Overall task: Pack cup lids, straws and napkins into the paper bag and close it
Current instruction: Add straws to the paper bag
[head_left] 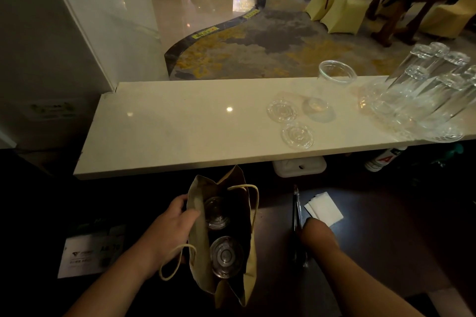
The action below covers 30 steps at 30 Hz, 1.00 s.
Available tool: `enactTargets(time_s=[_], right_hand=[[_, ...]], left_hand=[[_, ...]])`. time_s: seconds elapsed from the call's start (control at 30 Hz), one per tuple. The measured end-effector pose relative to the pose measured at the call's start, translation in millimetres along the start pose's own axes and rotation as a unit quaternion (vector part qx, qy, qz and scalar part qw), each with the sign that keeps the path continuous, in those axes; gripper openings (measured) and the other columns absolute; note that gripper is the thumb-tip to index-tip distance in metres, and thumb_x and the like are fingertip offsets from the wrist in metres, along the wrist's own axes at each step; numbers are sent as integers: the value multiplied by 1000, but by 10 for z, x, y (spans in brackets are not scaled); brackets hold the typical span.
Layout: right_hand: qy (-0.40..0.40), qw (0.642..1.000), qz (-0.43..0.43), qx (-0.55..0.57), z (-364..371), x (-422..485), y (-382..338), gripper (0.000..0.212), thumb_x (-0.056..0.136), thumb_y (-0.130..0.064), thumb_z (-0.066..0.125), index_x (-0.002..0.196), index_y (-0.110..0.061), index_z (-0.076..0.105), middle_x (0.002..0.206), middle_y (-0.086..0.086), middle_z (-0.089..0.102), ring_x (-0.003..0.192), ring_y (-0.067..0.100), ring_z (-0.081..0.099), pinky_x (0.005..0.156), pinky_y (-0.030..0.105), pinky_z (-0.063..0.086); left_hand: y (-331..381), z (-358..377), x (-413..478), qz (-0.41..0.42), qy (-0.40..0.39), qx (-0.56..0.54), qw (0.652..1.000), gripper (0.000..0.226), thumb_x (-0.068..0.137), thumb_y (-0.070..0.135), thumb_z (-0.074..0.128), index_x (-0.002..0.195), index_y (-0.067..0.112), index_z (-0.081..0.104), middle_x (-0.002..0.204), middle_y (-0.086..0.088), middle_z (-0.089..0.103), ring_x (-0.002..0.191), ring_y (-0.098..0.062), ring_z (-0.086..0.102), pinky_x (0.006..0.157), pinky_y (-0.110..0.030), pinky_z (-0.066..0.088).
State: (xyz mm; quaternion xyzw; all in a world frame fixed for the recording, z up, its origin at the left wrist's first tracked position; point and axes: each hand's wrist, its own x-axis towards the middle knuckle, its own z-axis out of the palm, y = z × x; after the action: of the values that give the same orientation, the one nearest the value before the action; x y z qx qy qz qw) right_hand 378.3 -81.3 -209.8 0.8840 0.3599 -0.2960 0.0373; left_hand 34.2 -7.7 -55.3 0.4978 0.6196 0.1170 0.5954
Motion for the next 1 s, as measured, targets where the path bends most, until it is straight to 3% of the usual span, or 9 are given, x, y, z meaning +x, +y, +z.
enactTargets(time_s=[0.1, 0.27, 0.37, 0.47, 0.6, 0.73, 0.8, 0.87, 1.0], right_hand=[[-3, 1000, 2, -8, 43, -13, -11, 19, 93, -26, 59, 107, -15, 64, 110, 5, 70, 100, 23, 67, 74, 28, 46], [-2, 1000, 4, -7, 98, 19, -28, 8, 95, -20, 58, 97, -14, 60, 107, 7, 70, 97, 24, 67, 74, 30, 49], [8, 1000, -1, -6, 77, 13, -14, 13, 94, -26, 60, 101, -16, 63, 108, 6, 70, 94, 22, 66, 71, 28, 46], [25, 1000, -6, -5, 48, 7, 18, 20, 92, -29, 62, 104, -13, 66, 106, 7, 71, 97, 23, 67, 71, 26, 44], [25, 999, -18, -13, 64, 1, 46, 22, 96, -30, 58, 106, -11, 65, 109, 8, 70, 99, 24, 67, 71, 27, 43], [19, 1000, -21, -5, 91, -3, -11, 8, 96, -25, 57, 91, -20, 59, 106, 7, 70, 100, 25, 67, 72, 27, 44], [12, 1000, -19, 1, 86, 9, -34, 19, 95, -26, 59, 78, -22, 52, 99, 6, 69, 97, 24, 68, 72, 28, 46], [9, 1000, -23, 10, 70, 3, -42, 27, 95, -29, 60, 71, -24, 48, 94, 5, 67, 91, 22, 67, 73, 29, 50], [37, 997, -50, 37, -82, -114, -97, 20, 92, -36, 64, 85, -21, 52, 88, 2, 63, 79, 17, 57, 69, 27, 46]], left_hand=[[5, 3, 8, -3, 2, -2, 1000, 53, 78, 53, 57, 130, 39, 58, 94, 0, 83, 95, -23, 77, 95, -47, 59], [37, 29, -33, -10, 7, -3, 1000, 22, 102, 37, 59, 124, 41, 58, 98, -3, 81, 96, -23, 76, 93, -44, 57], [38, 24, -47, -17, 7, -20, 1000, 32, 85, 48, 63, 117, 44, 60, 92, -1, 83, 94, -24, 78, 96, -49, 59], [61, 23, -90, -16, 3, -25, 1000, 32, 91, 44, 64, 123, 39, 59, 99, -5, 82, 96, -26, 77, 94, -48, 59], [-34, 9, -30, -29, 4, -39, 999, 62, 61, 59, 67, 120, 41, 61, 102, -7, 82, 100, -30, 77, 103, -59, 57], [0, 30, -24, -27, 4, -27, 999, 48, 83, 46, 69, 129, 36, 58, 105, -7, 81, 100, -29, 77, 102, -57, 57], [2, 30, -18, -23, 9, -3, 1000, 30, 101, 34, 62, 131, 35, 56, 106, -5, 79, 100, -26, 76, 98, -49, 57], [2, 22, -12, -18, 9, 2, 1000, 29, 104, 30, 58, 133, 33, 56, 106, -5, 79, 99, -24, 75, 94, -45, 56], [25, 31, -30, -14, 15, 0, 1000, 38, 97, 39, 62, 134, 32, 58, 101, -4, 81, 97, -25, 76, 95, -45, 57]])
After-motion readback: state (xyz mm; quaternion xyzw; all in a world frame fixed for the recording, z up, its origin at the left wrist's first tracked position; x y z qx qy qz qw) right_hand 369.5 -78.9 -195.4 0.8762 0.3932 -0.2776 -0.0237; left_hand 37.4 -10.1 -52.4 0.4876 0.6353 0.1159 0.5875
